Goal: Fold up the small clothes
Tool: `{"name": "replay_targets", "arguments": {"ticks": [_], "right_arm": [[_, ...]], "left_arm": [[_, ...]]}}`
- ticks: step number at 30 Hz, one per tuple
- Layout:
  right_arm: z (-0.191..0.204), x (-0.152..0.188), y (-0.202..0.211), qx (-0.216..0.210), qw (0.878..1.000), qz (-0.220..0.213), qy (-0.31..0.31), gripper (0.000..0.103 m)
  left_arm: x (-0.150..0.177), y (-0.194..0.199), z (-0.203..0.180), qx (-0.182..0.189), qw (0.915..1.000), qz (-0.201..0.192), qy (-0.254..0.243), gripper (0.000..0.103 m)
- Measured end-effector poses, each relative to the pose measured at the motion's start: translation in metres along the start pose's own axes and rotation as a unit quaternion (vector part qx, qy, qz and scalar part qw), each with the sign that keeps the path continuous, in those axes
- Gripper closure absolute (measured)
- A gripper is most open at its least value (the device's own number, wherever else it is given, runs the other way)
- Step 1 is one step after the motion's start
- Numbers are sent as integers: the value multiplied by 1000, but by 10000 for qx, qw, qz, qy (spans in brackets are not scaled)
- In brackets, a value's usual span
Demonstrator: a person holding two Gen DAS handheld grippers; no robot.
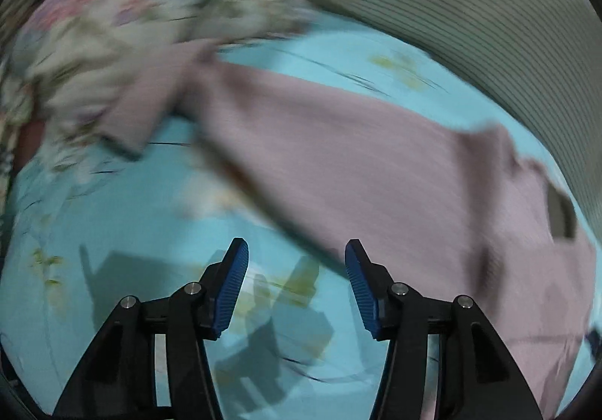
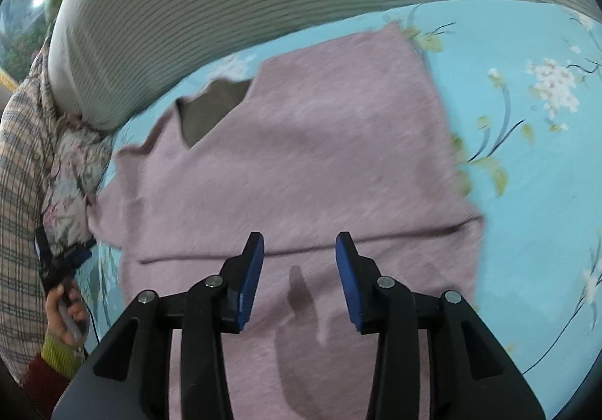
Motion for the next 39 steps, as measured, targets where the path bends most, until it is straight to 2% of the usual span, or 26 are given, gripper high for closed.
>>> {"name": "replay_targets", "arguments": {"ticks": [4, 8, 10, 13, 15, 16, 17, 19, 24, 29, 31, 34, 35, 39], "right_arm": [[18, 10, -7, -83, 9998, 140, 74, 61], [26, 12, -10, -130, 9998, 167, 30, 61], [30, 13, -11, -131, 9997, 193, 19, 61], [35, 14, -8, -142, 9997, 209, 71, 61], [38, 15, -5, -153, 9996, 202, 123, 61], [39, 15, -4, -164, 9996, 193, 142, 61], [42, 15, -4, -192, 9995, 178, 152, 61], [45, 15, -5, -230, 9995, 176, 155, 61], [54, 16, -9, -393, 9990, 181, 125, 61], [58, 21, -8, -508, 9984, 206, 102, 61], [55, 19, -5, -537, 9984, 167, 47, 61], [47, 16, 3, -549, 9984, 77, -91, 61], [44, 14, 6, -545, 9984, 46, -130, 61], [23, 8, 20, -502, 9982, -70, -326, 61]], "left_arm": [[-25, -6, 51, -733, 9970, -206, 172, 45], [-50, -21, 79, -1303, 9906, -416, -77, 32], [-61, -39, 92, -1559, 9867, -366, -294, 23], [-72, -77, 108, -1778, 9826, -66, -533, 23], [-75, -89, 118, -1922, 9792, 47, -644, 37], [-77, -94, 123, -1835, 9813, 108, -574, 70], [-79, -97, 128, -1586, 9864, 214, -377, 97], [-84, -88, 133, -1356, 9906, 153, -118, 98], [-79, -46, 119, -626, 9980, -21, -13, 99], [-53, 14, 63, 332, 9994, -71, -54, 100], [-38, 39, 18, 835, 9964, -6, -136, 100], [-22, 70, -53, 1649, 9859, 134, -246, 100], [-18, 74, -71, 1812, 9829, 174, -292, 100], [3, 95, -168, 2749, 9590, 505, -471, 100]]}}
Point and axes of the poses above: each gripper's, at about its wrist camera, not at the fingertips, and y roughly against the way its jaws point, z to its left, x to its underside, the point moved 7 cm from there along -y, roughly the way its jaws point, and after that the axes turned 12 degrees about -z, right-handed, at the moved point
